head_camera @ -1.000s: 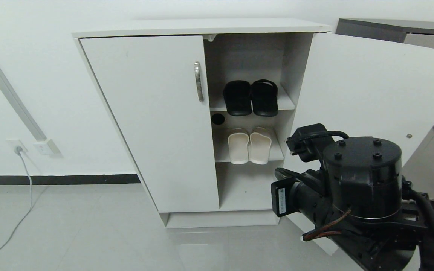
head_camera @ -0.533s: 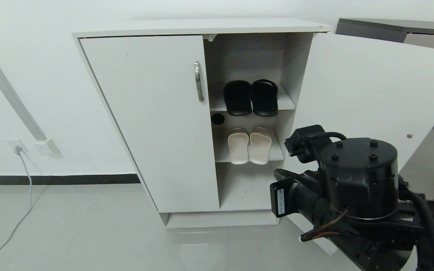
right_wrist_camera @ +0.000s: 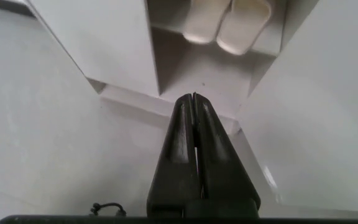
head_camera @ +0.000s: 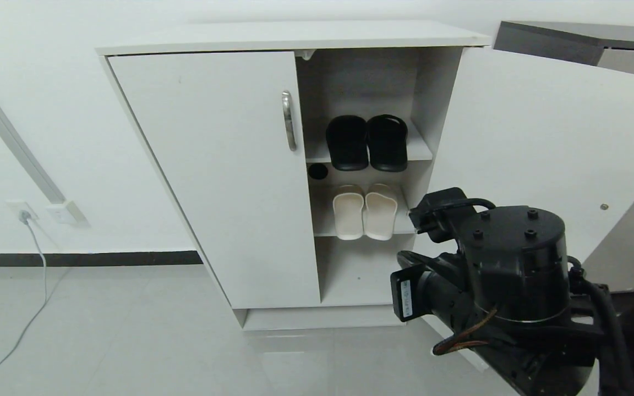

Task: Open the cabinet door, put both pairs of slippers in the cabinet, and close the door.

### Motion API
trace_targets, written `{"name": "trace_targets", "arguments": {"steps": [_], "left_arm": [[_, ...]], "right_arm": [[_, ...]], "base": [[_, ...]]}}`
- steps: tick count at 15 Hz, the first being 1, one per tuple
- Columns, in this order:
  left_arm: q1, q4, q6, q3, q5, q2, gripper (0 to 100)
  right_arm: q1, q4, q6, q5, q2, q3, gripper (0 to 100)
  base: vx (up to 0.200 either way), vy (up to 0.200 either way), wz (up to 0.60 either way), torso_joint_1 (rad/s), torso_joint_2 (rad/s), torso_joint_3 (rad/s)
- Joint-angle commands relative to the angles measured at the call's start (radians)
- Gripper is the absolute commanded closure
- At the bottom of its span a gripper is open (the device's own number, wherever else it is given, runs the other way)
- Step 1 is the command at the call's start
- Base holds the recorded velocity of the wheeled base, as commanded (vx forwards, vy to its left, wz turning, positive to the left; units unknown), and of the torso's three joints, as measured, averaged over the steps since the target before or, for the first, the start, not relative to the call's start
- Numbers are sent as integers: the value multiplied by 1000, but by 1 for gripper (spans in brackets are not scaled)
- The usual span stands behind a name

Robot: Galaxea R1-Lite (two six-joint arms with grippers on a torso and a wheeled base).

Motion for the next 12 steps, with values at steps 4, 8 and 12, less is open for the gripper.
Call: {"name": "trace_targets", "arguments": {"steps": [4,8,12], "left_arm": [[0,-2,-1,0,0,1,100],[-2,-2,-1,0,0,1,100],[0,-2,-1,0,0,1,100]], "right_arm": [[-4,-4,0,0,5,-1,100],[-5,-4,-1,0,5,0,100],[-7,-4,-1,0,5,-1,100]], "base": [[0,0,0,59,-525,-366],[0,0,0,118,-466,-348],[0,0,0,145,-469,-322]]}}
